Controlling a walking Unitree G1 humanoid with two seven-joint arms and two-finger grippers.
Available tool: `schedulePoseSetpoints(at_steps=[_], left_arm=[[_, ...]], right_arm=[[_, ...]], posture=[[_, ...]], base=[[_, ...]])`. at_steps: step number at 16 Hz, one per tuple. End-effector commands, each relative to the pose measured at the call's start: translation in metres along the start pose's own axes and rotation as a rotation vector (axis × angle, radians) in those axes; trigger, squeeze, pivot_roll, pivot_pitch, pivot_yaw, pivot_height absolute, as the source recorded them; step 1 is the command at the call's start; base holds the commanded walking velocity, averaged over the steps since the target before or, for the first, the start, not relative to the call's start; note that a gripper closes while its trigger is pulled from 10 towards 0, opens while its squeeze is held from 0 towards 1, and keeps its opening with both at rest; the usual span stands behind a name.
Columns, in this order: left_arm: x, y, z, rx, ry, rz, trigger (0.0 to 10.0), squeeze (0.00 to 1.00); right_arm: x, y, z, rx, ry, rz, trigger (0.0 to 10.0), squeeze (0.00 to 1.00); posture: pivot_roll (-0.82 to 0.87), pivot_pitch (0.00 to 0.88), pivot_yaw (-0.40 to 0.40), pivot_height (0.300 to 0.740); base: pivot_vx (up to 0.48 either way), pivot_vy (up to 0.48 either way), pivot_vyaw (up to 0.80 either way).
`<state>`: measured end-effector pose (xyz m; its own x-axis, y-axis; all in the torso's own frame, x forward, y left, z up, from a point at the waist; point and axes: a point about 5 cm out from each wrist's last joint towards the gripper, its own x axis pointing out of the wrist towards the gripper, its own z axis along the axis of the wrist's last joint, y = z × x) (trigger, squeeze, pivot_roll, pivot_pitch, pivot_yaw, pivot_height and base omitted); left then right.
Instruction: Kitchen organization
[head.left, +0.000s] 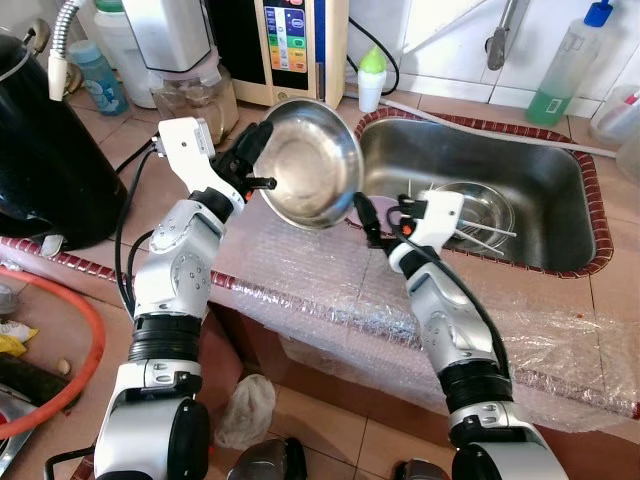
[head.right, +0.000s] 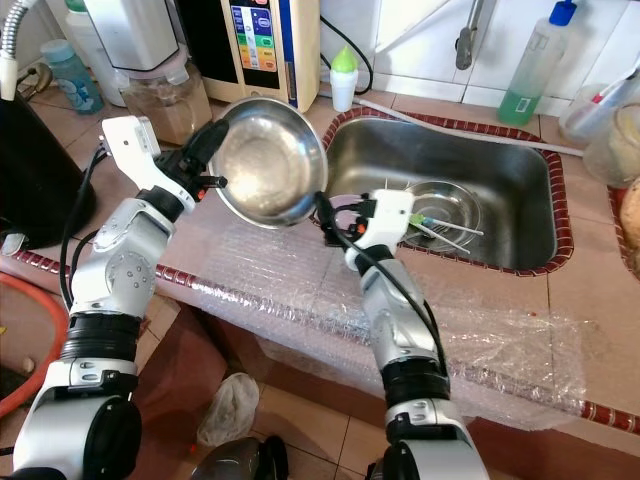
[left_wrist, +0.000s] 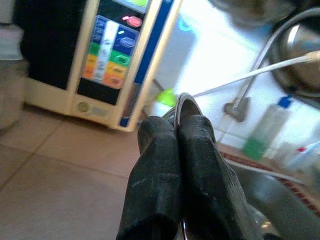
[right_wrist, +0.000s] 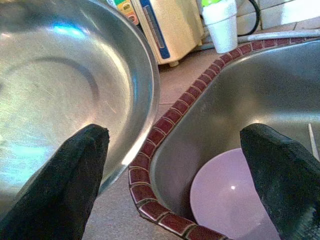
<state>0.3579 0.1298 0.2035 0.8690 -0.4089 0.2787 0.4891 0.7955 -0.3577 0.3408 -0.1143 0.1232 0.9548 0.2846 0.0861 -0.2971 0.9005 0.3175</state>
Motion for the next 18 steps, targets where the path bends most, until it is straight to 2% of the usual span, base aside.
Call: schedulePoseSetpoints(at_steps=[1, 4, 5, 6, 10, 13, 18], left_arm=[[0.002, -0.014, 0.007, -0.009, -0.023, -0.090, 0.0, 0.00], [0.002, -0.028, 0.004, -0.053, -0.011, -0.183, 0.0, 0.00], [0.001, -0.030, 0.003, -0.057, -0.004, -0.196, 0.0, 0.00], [0.000, -0.033, 0.002, -0.063, 0.007, -0.216, 0.0, 0.00], [-0.001, -0.034, 0.001, -0.071, 0.015, -0.230, 0.0, 0.00], [-0.002, -0.030, 0.000, -0.066, 0.019, -0.214, 0.0, 0.00], [0.001, -0.030, 0.000, -0.067, 0.023, -0.214, 0.0, 0.00]], right_arm=[[0.004, 0.003, 0.001, 0.015, -0.001, 0.001, 10.0, 0.00], [0.008, 0.005, 0.002, 0.023, -0.001, 0.002, 10.0, 0.00], [0.009, 0.005, 0.003, 0.029, -0.005, 0.003, 6.0, 0.00], [0.011, 0.006, 0.005, 0.052, -0.018, 0.005, 0.0, 0.00], [0.013, 0.003, 0.009, 0.112, -0.032, -0.020, 0.0, 0.00], [0.012, -0.009, 0.012, 0.215, -0.044, -0.094, 0.0, 0.00], [0.014, -0.011, 0.016, 0.256, -0.053, -0.105, 0.0, 0.00]], posture=[[-0.01, 0.034, 0.064, 0.740], [-0.01, 0.031, 0.067, 0.740], [-0.01, 0.029, 0.068, 0.740], [-0.01, 0.029, 0.068, 0.740], [-0.01, 0.026, 0.067, 0.740], [-0.02, 0.024, 0.066, 0.740], [-0.02, 0.025, 0.071, 0.740]], base=[[0.000, 0.000, 0.00], [0.000, 0.000, 0.00], [0.000, 0.000, 0.00], [0.000, 0.000, 0.00], [0.000, 0.000, 0.00], [0.000, 0.000, 0.00], [0.000, 0.000, 0.00]])
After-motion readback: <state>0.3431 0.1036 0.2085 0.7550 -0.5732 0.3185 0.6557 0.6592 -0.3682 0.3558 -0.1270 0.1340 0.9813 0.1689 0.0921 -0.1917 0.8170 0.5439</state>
